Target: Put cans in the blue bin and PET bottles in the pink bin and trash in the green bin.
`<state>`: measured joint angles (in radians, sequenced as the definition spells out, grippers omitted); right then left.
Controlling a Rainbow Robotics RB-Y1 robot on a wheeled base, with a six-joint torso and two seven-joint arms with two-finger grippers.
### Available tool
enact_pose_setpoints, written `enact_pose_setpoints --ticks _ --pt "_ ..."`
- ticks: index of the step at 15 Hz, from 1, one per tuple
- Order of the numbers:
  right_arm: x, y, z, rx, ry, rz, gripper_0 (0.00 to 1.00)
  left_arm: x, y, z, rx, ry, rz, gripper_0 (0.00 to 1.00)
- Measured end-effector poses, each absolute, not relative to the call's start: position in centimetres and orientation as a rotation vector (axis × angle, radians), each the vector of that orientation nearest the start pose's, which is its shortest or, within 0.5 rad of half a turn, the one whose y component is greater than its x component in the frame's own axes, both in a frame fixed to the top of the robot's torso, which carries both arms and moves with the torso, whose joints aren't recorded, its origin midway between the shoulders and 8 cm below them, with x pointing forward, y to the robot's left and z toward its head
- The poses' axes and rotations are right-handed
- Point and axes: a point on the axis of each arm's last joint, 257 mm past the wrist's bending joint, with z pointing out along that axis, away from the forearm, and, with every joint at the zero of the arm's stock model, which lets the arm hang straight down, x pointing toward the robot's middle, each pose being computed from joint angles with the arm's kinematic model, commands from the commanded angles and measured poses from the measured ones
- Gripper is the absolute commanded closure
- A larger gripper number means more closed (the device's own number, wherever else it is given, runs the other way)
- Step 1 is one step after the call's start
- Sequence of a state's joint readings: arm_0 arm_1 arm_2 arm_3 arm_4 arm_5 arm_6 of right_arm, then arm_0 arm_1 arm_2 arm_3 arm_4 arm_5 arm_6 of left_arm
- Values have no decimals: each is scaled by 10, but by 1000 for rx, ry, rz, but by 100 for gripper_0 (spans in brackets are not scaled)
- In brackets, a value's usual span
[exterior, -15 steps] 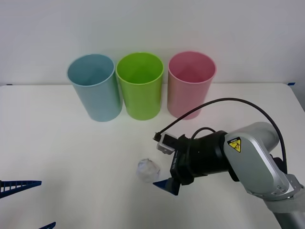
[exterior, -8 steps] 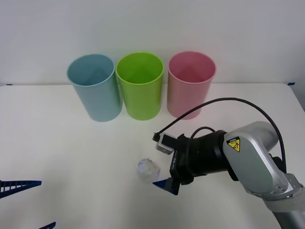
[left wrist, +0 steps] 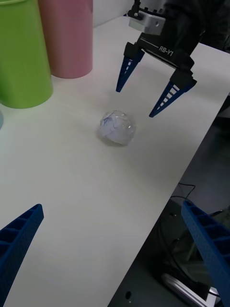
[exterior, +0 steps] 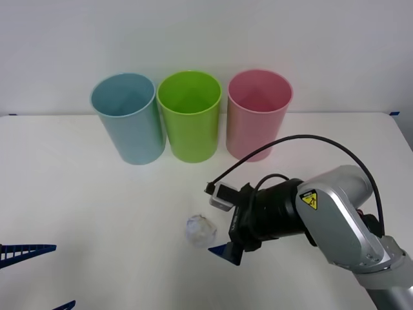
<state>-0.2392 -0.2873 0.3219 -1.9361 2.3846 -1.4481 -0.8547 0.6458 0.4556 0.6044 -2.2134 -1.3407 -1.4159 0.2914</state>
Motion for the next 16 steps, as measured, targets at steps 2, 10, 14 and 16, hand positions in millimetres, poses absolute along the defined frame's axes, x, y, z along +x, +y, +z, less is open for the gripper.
enact_pose_setpoints --ticks 2,10,14,16 --pt "376 -23 -289 -1523 1998 423 0 227 265 -197 987 1825 -531 0" --pt "384 -7 -296 -1506 2010 456 0 227 265 -197 987 1825 -531 0" --pt "385 2 -308 -1509 2018 481 0 227 265 -197 987 1825 -531 0" --pt "387 5 -310 -1516 2016 473 0 227 265 -197 987 1825 -531 0"
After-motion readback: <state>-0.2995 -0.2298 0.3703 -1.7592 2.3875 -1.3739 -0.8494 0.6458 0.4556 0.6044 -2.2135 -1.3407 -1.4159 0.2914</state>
